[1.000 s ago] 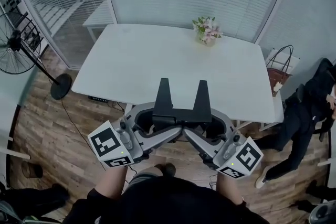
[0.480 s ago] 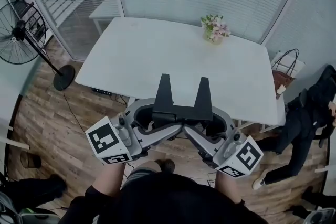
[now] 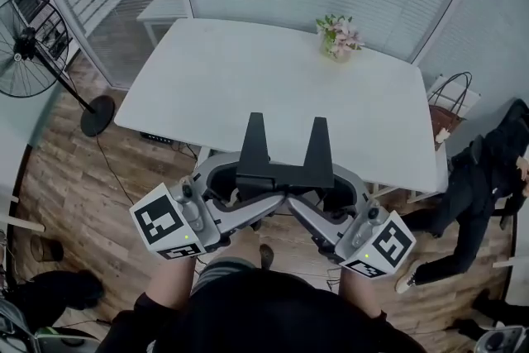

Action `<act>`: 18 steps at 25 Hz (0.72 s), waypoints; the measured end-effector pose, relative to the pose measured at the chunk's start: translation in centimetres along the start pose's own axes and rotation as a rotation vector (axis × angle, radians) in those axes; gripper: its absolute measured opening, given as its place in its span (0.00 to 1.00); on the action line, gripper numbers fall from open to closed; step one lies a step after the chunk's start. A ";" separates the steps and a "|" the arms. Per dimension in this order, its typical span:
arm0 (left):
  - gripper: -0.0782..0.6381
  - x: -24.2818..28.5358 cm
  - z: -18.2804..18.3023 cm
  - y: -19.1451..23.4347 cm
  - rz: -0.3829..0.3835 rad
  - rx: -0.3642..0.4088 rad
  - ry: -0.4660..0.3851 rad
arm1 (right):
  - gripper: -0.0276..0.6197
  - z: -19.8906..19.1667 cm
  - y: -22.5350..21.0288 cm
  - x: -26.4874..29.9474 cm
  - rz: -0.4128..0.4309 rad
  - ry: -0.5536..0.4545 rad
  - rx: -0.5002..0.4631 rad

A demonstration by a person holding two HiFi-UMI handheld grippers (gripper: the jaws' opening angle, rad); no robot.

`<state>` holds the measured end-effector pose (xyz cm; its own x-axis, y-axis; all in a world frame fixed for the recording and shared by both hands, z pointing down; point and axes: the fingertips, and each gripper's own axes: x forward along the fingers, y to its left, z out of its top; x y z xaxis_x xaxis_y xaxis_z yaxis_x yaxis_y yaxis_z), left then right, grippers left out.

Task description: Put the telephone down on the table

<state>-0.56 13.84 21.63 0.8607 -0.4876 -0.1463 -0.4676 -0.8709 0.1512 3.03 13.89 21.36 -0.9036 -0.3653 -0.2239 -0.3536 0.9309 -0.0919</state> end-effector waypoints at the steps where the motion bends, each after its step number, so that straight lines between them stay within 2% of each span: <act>1: 0.44 0.0 -0.1 0.1 -0.006 -0.002 -0.001 | 0.39 -0.1 0.0 0.1 -0.005 0.002 -0.003; 8: 0.44 1.1 -0.5 1.4 -0.050 -0.004 0.001 | 0.39 -0.5 -1.7 0.1 -0.046 0.013 -0.011; 18: 0.44 5.0 -0.3 8.0 -0.094 -0.007 0.010 | 0.39 -0.6 -8.7 2.7 -0.086 0.018 -0.018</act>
<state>0.05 4.51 22.39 0.9028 -0.4030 -0.1503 -0.3833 -0.9123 0.1439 3.53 4.84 22.10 -0.8738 -0.4438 -0.1986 -0.4342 0.8961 -0.0920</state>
